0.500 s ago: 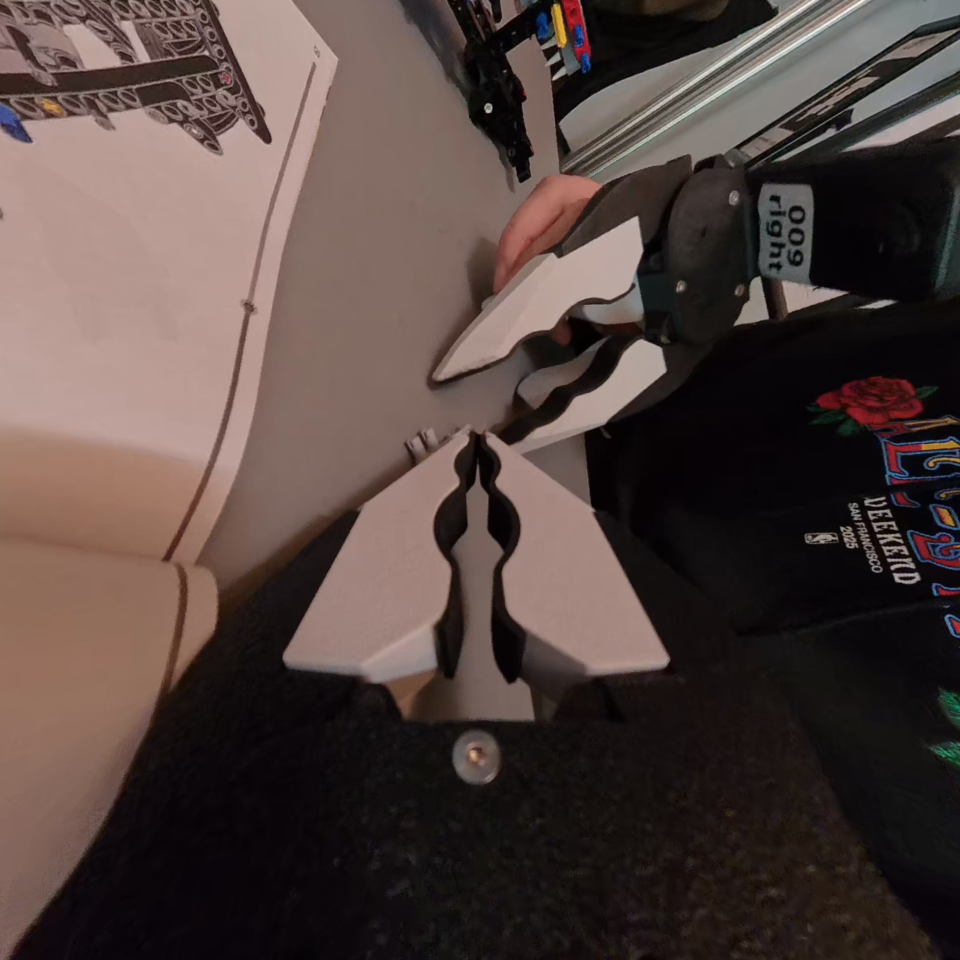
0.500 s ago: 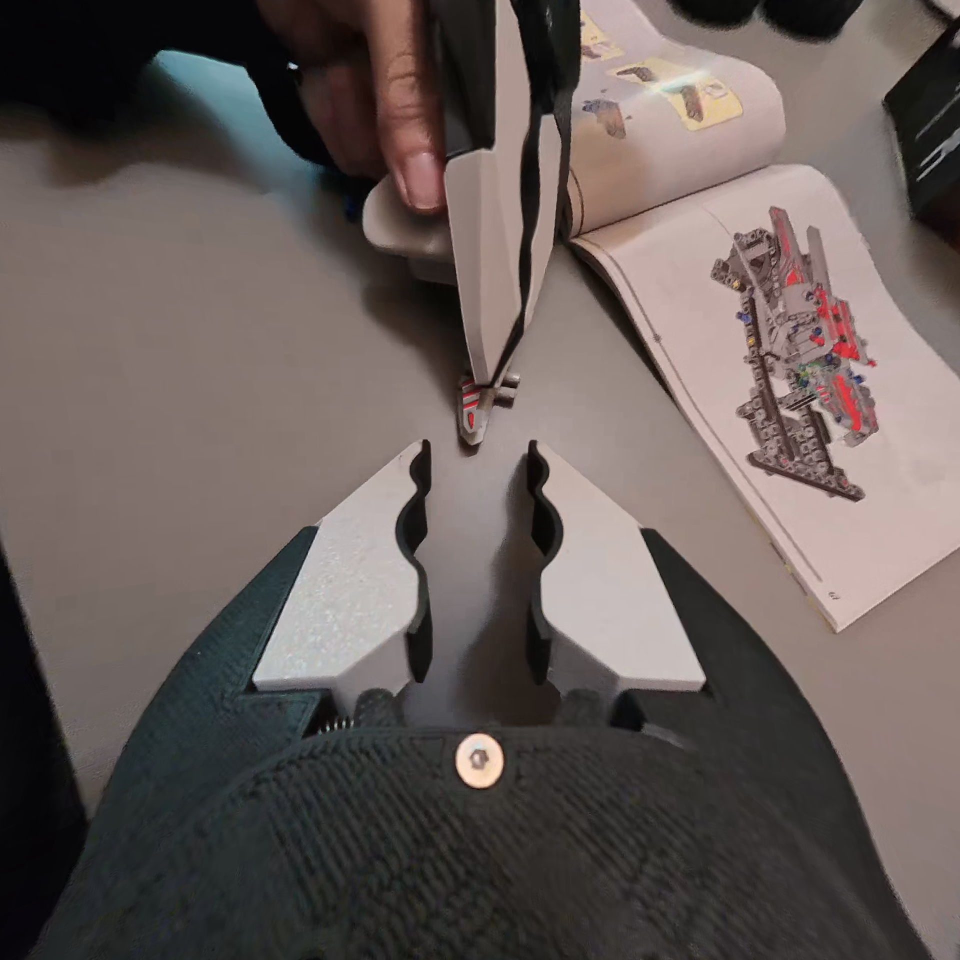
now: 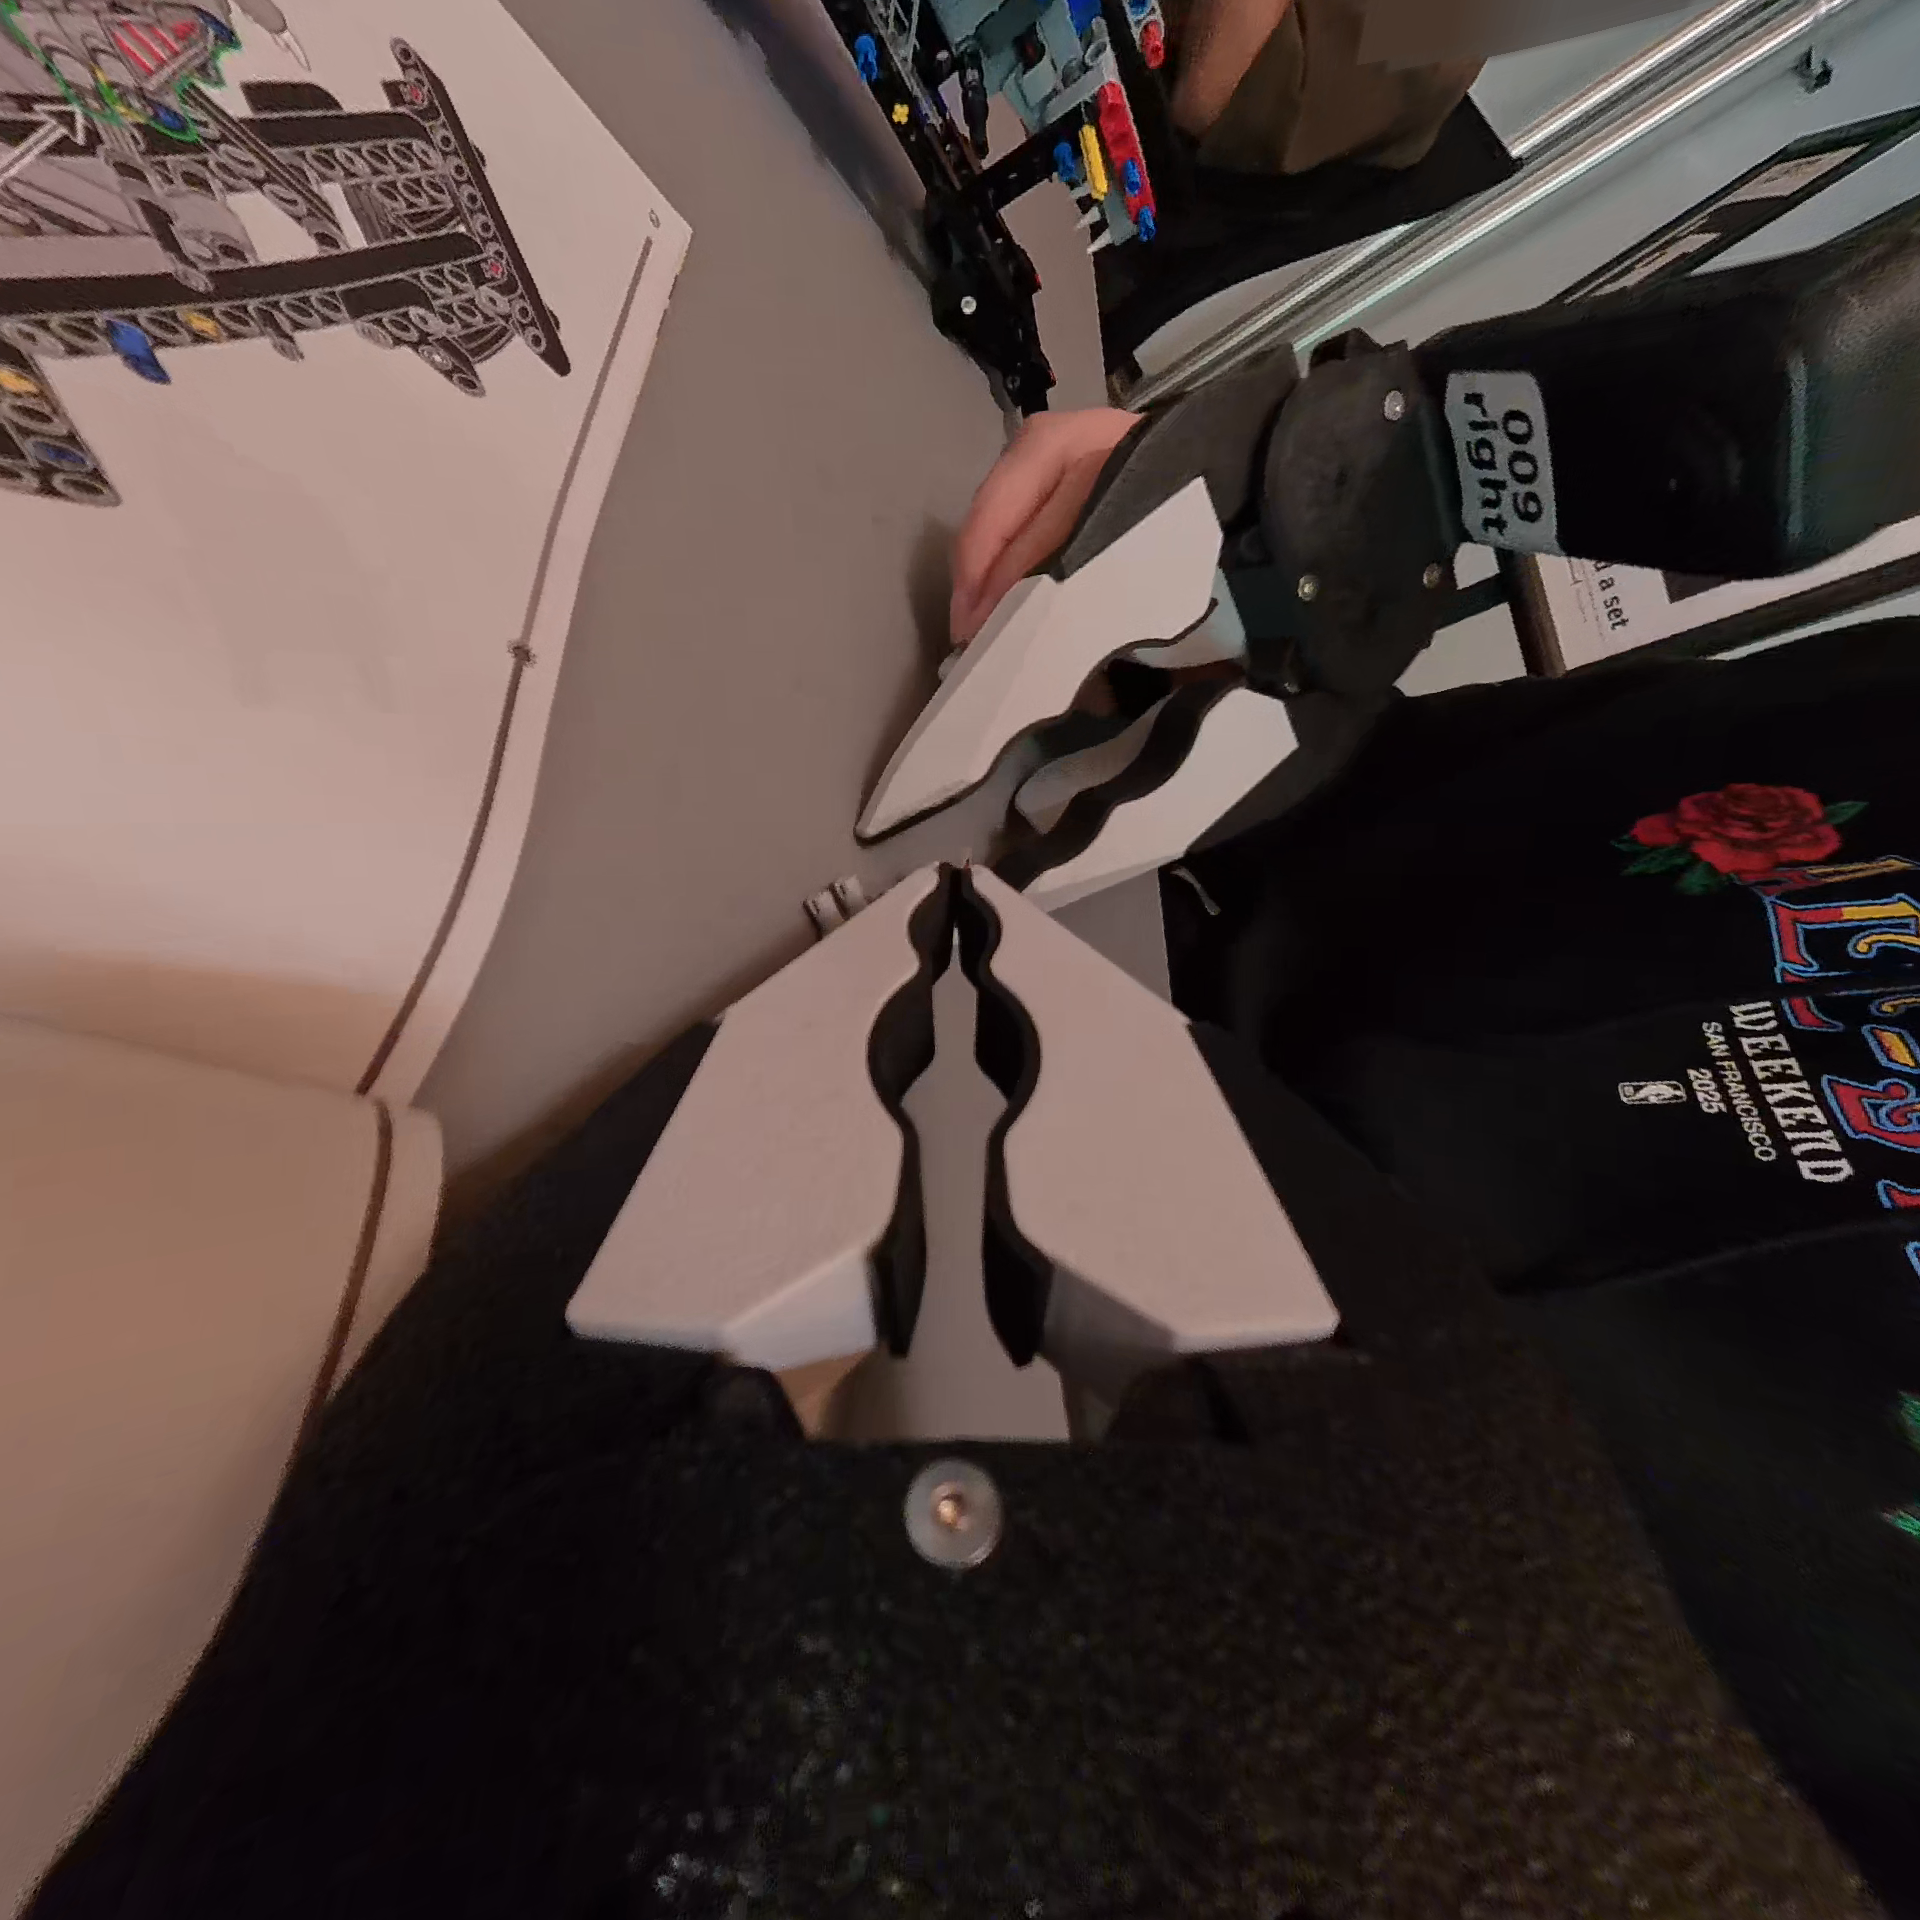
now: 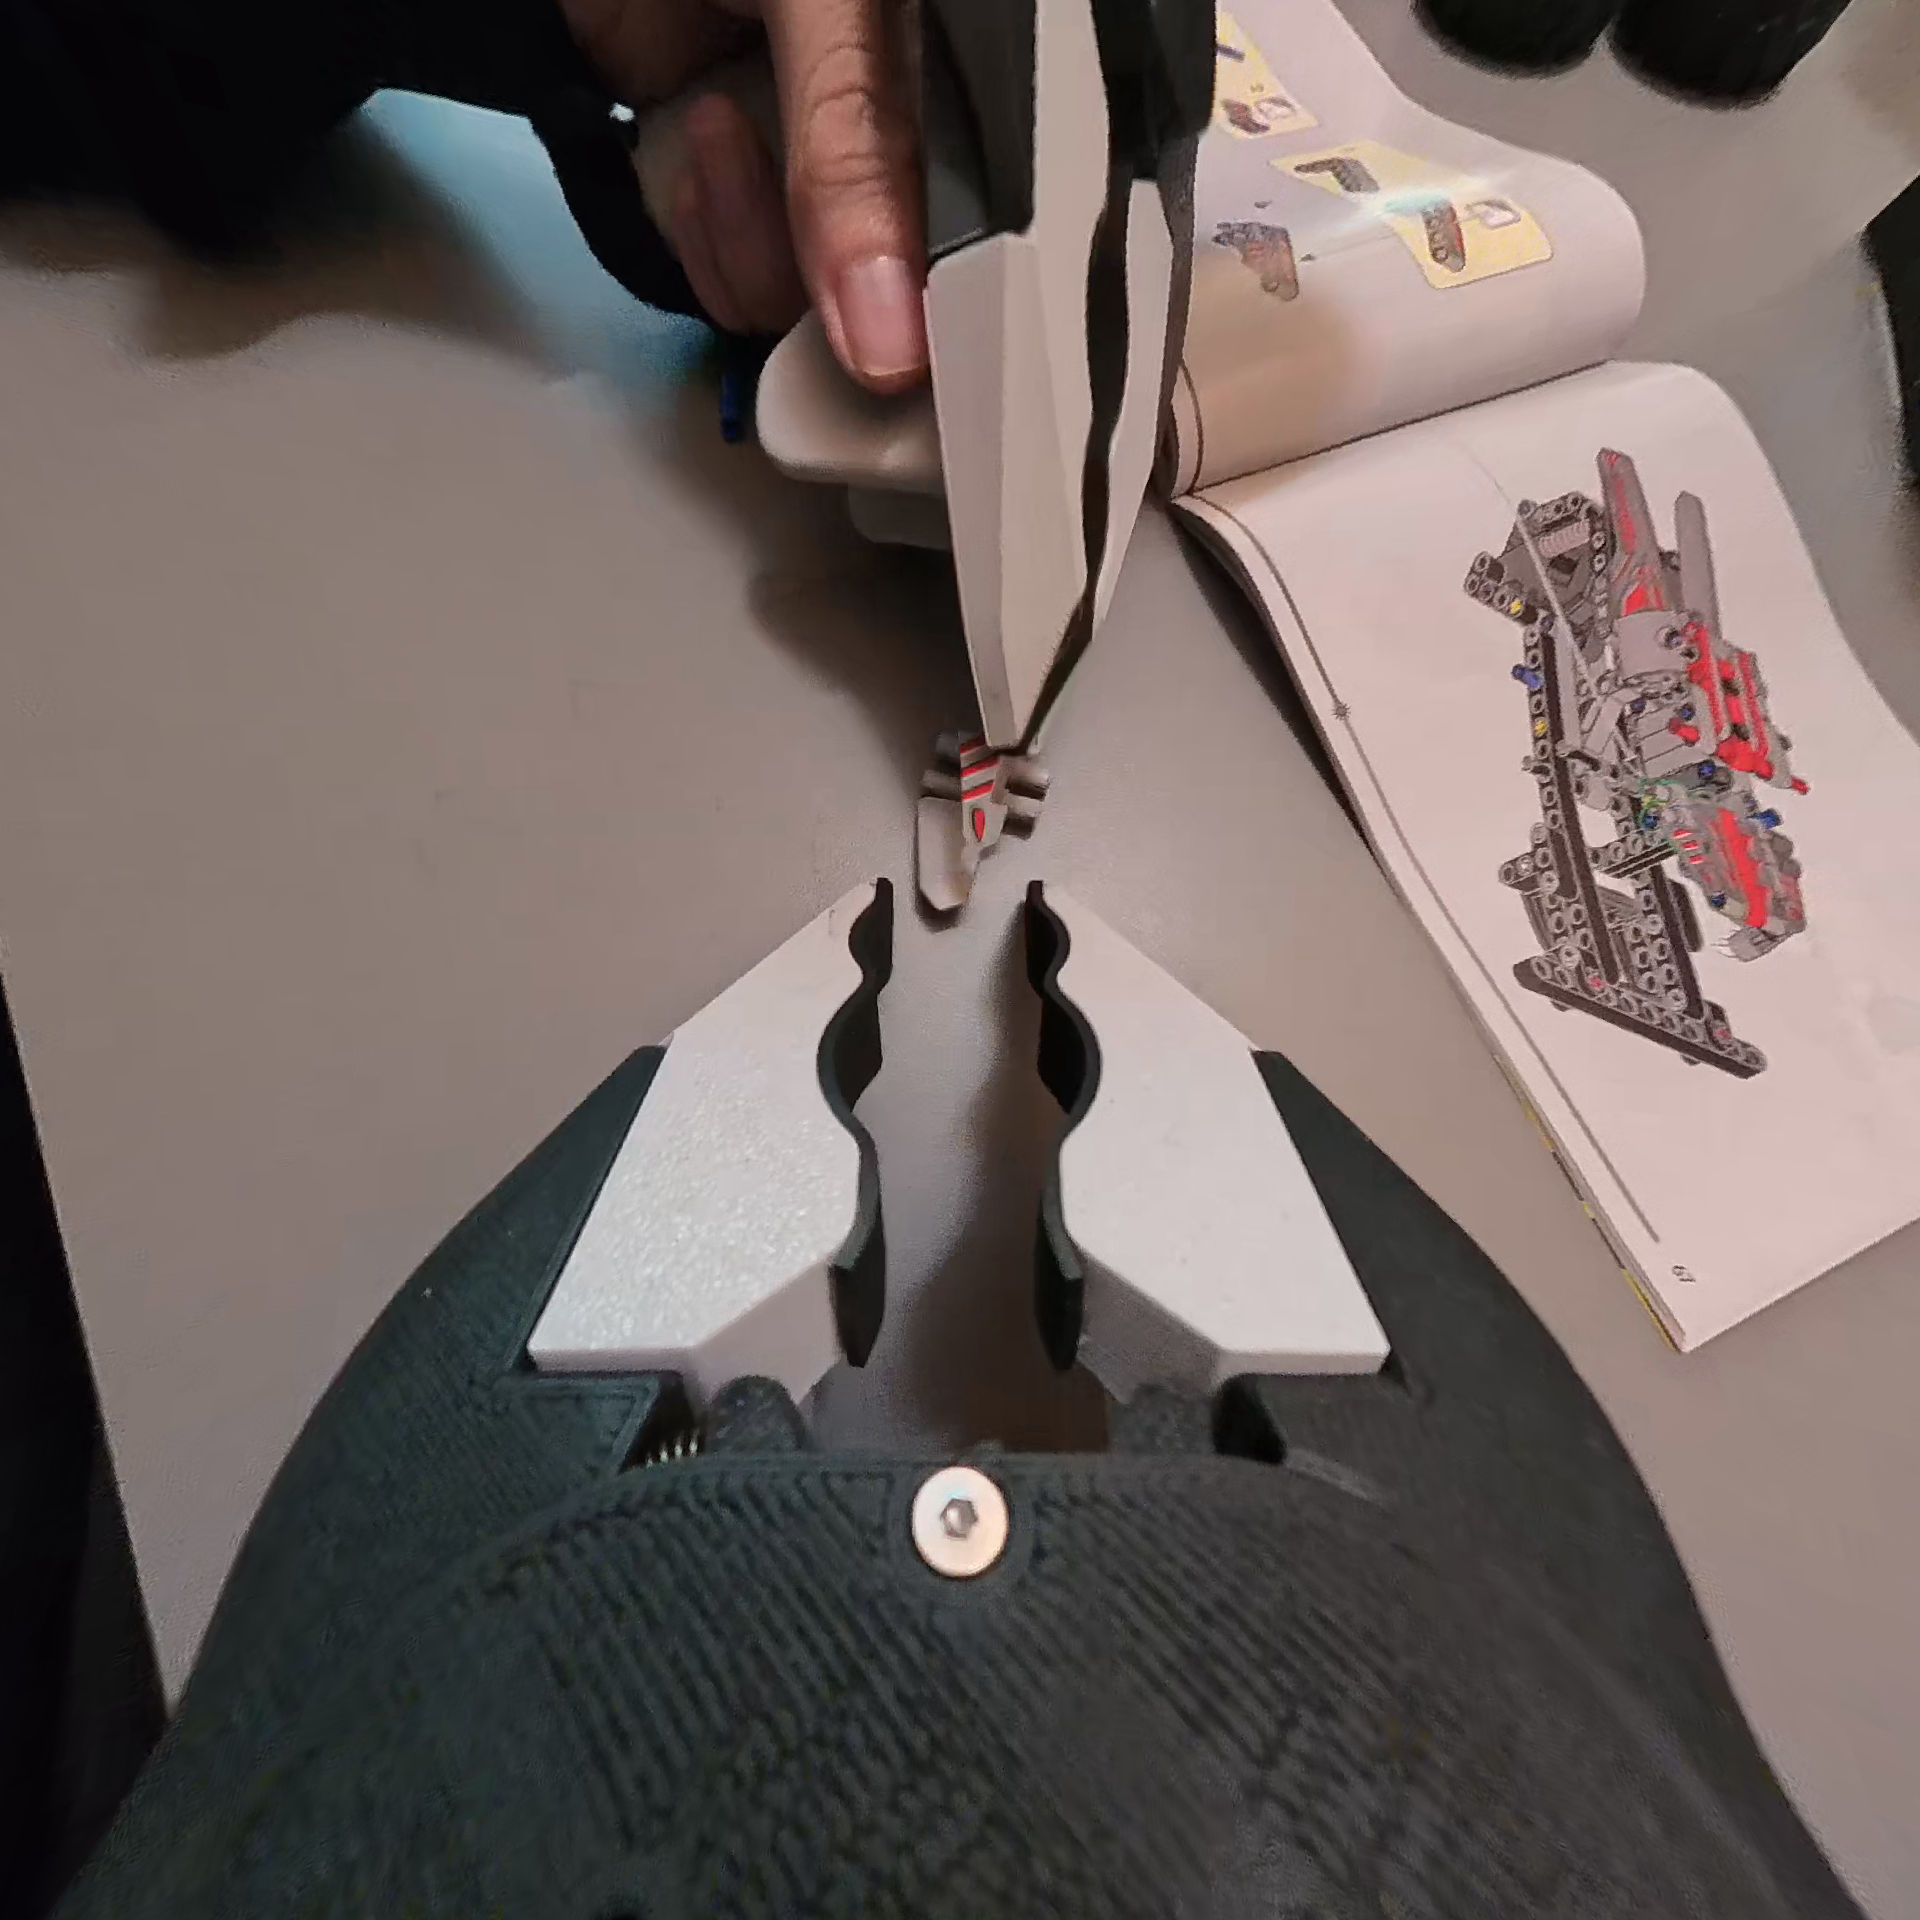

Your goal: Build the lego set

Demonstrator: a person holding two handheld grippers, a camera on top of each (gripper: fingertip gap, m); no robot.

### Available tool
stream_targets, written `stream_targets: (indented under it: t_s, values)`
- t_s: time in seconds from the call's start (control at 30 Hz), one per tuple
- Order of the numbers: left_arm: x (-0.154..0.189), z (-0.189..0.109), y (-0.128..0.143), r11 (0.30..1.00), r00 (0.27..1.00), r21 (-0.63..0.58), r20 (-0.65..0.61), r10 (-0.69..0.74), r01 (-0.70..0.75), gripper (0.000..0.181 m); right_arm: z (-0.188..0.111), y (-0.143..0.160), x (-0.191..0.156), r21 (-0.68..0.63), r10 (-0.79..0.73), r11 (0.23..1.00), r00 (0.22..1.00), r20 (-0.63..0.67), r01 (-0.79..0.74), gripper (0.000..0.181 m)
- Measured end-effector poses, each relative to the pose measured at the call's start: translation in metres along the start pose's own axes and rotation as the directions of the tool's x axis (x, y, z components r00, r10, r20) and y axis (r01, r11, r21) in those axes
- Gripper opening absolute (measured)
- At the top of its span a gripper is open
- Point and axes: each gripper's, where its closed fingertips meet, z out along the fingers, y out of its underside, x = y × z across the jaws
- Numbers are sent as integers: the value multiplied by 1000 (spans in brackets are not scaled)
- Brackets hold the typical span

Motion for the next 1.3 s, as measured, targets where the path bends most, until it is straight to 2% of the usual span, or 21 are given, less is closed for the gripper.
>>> stream_targets:
  t_s: [0.03,0.33,0.93,1.3]
  values:
    - [0,0,-1,1000,1000,5,4,2,-2,0,0,0,0,-2,17,1000,1000,14,-17,24]
    - [1,-5,-3,1000,1000,30,13,0,0,0,0,0,-2,-3,29,1000,999,40,-29,29]
    - [-3,2,8,999,999,-6,-2,-48,48,0,0,0,-3,-3,26,1000,998,50,-26,28]
    - [-1,4,8,998,998,-9,-8,-64,64,0,2,-1,-6,0,-18,1000,998,65,18,16]
